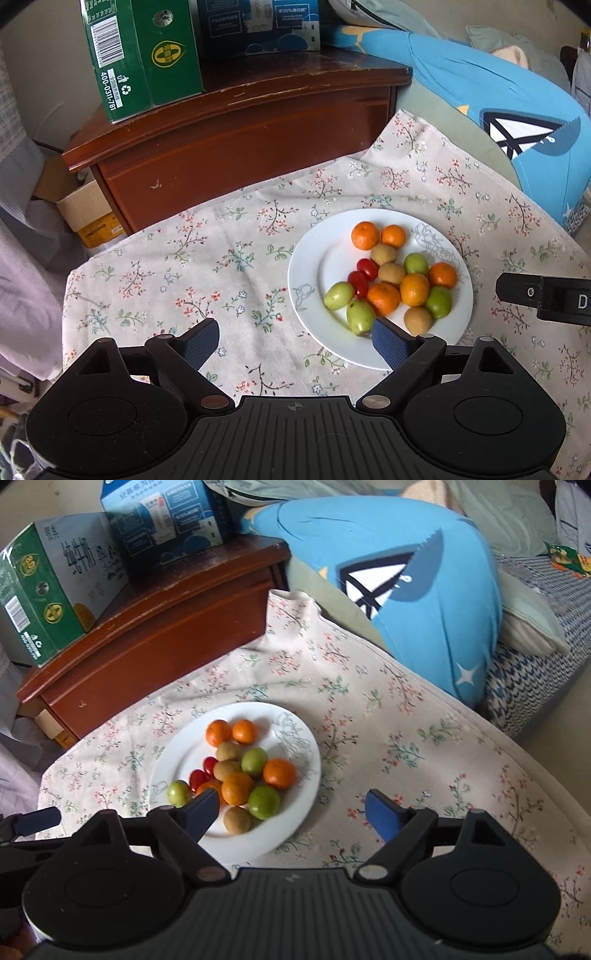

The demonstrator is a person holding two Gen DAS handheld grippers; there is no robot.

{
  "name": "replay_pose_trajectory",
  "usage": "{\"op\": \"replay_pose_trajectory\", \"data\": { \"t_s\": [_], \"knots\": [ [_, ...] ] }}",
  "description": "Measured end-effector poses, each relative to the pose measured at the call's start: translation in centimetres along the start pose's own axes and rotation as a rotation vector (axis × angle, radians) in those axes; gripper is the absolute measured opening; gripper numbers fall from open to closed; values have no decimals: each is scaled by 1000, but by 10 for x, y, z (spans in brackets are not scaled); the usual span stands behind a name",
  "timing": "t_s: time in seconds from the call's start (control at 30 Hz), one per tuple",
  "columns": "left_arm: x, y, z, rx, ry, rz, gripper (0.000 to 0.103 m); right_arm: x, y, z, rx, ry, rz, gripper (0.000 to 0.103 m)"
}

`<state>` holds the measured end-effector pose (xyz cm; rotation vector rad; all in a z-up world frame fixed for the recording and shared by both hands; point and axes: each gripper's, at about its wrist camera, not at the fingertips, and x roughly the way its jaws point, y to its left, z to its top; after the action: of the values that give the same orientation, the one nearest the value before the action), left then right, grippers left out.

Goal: Organize fruits

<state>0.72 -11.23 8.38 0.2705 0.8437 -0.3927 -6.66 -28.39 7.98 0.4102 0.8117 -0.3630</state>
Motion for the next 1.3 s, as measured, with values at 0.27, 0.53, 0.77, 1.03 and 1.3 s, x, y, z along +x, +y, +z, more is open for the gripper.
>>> {"op": "replay_pose_trajectory", "data": {
  "t_s": [0.27,0.53,0.77,1.03,1.3],
  "knots": [
    [1,-3,-2,9,17,14,91,2,13,-8,-94,-21,-76,92],
    [11,-1,-2,6,45,31,91,14,14,-11,-97,19,-103,93],
    [16,0,-4,6,64,31,91,21,18,-15,-116,48,-125,94],
    [21,1,-5,-12,83,27,91,26,20,-15,-118,66,-135,94],
    [23,1,-4,-13,88,31,91,28,26,-16,-140,70,-143,94]
  ]
}}
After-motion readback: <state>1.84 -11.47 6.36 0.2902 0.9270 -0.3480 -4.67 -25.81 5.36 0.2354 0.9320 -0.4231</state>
